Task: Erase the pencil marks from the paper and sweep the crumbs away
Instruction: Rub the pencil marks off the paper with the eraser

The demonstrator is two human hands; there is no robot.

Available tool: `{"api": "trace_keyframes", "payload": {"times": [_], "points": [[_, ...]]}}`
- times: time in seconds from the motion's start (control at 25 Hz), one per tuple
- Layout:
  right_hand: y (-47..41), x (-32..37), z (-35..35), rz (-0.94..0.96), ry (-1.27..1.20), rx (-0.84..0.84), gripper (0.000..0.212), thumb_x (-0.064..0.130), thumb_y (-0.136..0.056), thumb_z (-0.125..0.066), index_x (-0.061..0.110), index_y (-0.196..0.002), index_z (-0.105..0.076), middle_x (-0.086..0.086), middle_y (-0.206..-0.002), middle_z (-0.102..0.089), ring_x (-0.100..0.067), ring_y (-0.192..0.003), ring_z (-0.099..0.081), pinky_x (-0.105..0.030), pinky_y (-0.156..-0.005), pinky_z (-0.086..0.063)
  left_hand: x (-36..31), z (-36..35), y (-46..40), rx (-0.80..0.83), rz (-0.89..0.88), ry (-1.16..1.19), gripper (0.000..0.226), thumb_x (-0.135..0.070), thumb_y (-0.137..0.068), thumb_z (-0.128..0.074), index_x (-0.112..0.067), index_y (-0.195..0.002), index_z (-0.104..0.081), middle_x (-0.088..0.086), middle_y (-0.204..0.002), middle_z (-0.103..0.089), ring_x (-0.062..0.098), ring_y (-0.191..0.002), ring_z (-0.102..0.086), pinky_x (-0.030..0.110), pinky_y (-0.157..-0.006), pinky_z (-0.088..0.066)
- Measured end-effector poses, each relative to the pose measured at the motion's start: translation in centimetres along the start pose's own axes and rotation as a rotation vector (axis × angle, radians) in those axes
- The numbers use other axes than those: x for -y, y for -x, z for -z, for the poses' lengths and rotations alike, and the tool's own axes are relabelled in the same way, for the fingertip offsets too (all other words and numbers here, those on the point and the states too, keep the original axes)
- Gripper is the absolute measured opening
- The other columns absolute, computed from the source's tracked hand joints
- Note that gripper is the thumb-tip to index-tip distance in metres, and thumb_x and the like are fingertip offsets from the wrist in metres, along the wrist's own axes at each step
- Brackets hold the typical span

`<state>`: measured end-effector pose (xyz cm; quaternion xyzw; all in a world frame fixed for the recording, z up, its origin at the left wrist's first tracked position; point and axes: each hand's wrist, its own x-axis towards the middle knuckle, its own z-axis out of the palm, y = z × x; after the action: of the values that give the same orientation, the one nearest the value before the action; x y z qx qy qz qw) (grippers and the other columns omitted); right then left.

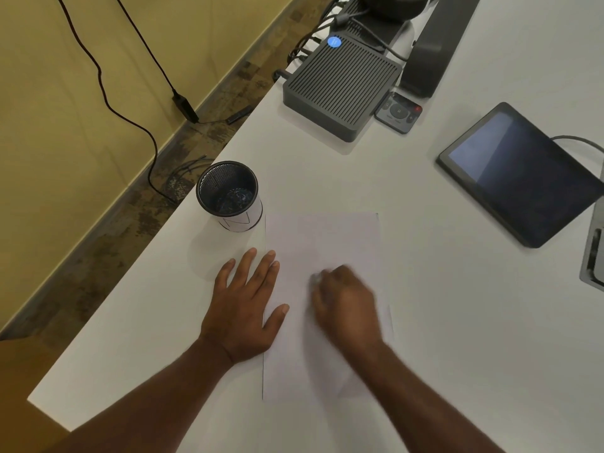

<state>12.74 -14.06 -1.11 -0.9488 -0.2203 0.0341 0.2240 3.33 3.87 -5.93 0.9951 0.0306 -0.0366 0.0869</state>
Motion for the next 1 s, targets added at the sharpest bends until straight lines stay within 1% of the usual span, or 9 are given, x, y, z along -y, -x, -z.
{"api": "trace_keyframes", "payload": {"times": [0.08, 0.2, 0.24, 0.4, 0.56, 0.72, 0.84, 0.88, 1.0], "points": [[0.7, -0.3, -0.3, 0.126, -0.031, 0.054, 0.017, 0.017, -0.089, -0.064, 0.012, -0.073, -0.063, -0.004, -0.069, -0.054, -0.025, -0.058, -0.055, -0.025, -0.051, -0.035, 0.1, -0.1, 0.1, -0.011, -0.011, 0.002, 0.074, -0.056, -0.100, -0.038, -0.012, -0.159, -0.037, 0.007, -0.170, -0.030, 0.034, -0.158, -0.022, 0.060, -0.123, -0.025], [-3.8, -4.1, 1.8, -0.182, 0.009, -0.142, 0.026, 0.018, -0.090, -0.062, 0.012, -0.065, -0.061, -0.007, -0.066, -0.055, -0.029, -0.061, -0.058, -0.029, -0.052, -0.036, 0.0, -0.1, -0.2, -0.006, 0.002, -0.005, 0.074, -0.056, -0.099, -0.038, -0.012, -0.158, -0.037, 0.006, -0.169, -0.031, 0.034, -0.158, -0.023, 0.061, -0.123, -0.026], [-4.1, -3.9, 2.0, -0.197, 0.006, -0.148, 0.026, 0.018, -0.090, -0.062, 0.012, -0.065, -0.060, -0.007, -0.066, -0.054, -0.029, -0.061, -0.058, -0.029, -0.052, -0.036, 0.0, -0.1, -0.2, -0.002, 0.004, -0.007, 0.074, -0.057, -0.099, -0.038, -0.012, -0.158, -0.037, 0.006, -0.170, -0.031, 0.034, -0.158, -0.023, 0.061, -0.123, -0.026], [-1.0, 0.2, -0.6, 0.137, -0.027, 0.072, 0.017, 0.017, -0.089, -0.062, 0.012, -0.073, -0.062, -0.006, -0.071, -0.056, -0.026, -0.061, -0.056, -0.025, -0.053, -0.035, 0.2, -0.2, 0.0, -0.013, -0.018, -0.003, 0.073, -0.055, -0.100, -0.038, -0.012, -0.158, -0.037, 0.007, -0.170, -0.030, 0.034, -0.159, -0.021, 0.061, -0.122, -0.026], [-6.0, -3.2, 1.2, -0.160, 0.020, -0.123, 0.024, 0.017, -0.090, -0.061, 0.009, -0.067, -0.061, -0.009, -0.069, -0.055, -0.031, -0.061, -0.057, -0.028, -0.053, -0.033, 0.1, -0.2, -0.1, -0.010, -0.003, -0.011, 0.074, -0.055, -0.099, -0.041, -0.011, -0.158, -0.037, 0.007, -0.170, -0.031, 0.034, -0.158, -0.022, 0.061, -0.122, -0.026], [-3.7, 0.1, -0.4, 0.154, -0.018, 0.088, 0.019, 0.015, -0.089, -0.061, 0.009, -0.071, -0.062, -0.008, -0.070, -0.055, -0.028, -0.059, -0.055, -0.027, -0.052, -0.035, 0.1, -0.1, 0.0, -0.005, -0.016, -0.009, 0.074, -0.055, -0.099, -0.040, -0.011, -0.158, -0.038, 0.007, -0.170, -0.031, 0.035, -0.158, -0.023, 0.062, -0.121, -0.027], [-8.2, -2.9, 1.2, -0.145, 0.018, -0.088, 0.028, 0.019, -0.092, -0.057, 0.008, -0.066, -0.061, -0.010, -0.069, -0.055, -0.031, -0.064, -0.057, -0.030, -0.053, -0.030, 0.0, -0.1, 0.0, 0.007, 0.004, -0.013, 0.074, -0.056, -0.099, -0.039, -0.012, -0.158, -0.038, 0.007, -0.170, -0.030, 0.034, -0.158, -0.023, 0.062, -0.122, -0.027], [-8.4, -2.8, 1.3, -0.152, 0.028, -0.099, 0.028, 0.017, -0.091, -0.057, 0.007, -0.065, -0.061, -0.010, -0.068, -0.054, -0.031, -0.063, -0.056, -0.030, -0.053, -0.030, 0.0, -0.1, -0.1, 0.012, 0.006, -0.013, 0.074, -0.056, -0.099, -0.038, -0.012, -0.158, -0.038, 0.007, -0.170, -0.030, 0.035, -0.158, -0.023, 0.062, -0.122, -0.026], [-4.6, 0.8, -0.4, 0.103, 0.007, 0.065, 0.020, 0.011, -0.086, -0.062, 0.008, -0.066, -0.060, -0.009, -0.067, -0.053, -0.029, -0.056, -0.053, -0.030, -0.050, -0.040, 0.1, 0.0, 0.0, 0.017, -0.008, -0.017, 0.074, -0.056, -0.099, -0.038, -0.011, -0.158, -0.037, 0.007, -0.170, -0.030, 0.035, -0.158, -0.023, 0.062, -0.121, -0.027]]}}
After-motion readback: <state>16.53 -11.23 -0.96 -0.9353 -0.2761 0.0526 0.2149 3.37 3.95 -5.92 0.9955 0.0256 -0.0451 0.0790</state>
